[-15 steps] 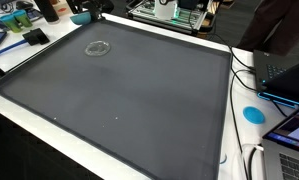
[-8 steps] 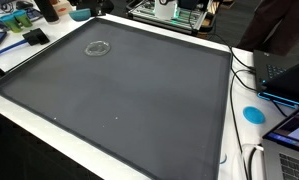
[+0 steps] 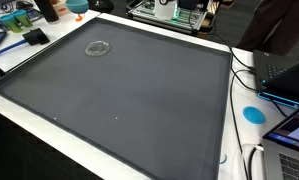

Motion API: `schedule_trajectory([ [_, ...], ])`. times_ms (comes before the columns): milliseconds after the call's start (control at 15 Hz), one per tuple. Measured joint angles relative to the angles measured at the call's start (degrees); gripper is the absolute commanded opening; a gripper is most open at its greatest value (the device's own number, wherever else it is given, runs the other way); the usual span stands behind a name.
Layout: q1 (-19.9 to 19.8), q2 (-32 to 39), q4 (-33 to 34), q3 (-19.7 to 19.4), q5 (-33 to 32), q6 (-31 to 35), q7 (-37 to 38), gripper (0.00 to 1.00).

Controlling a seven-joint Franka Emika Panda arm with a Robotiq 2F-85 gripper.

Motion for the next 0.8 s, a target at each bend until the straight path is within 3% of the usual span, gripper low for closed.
schedule_trajectory([
  [267,1.45,-2.87,0.2,0.27,-5.01,-4.24,4.11,0.28],
  [333,1.77,-3.47,0.22,0.41,-6.13,-5.08,4.93,0.53],
  [800,2.3,-3.43,0.22,0.05,-6.28,-5.21,5.19,0.53],
])
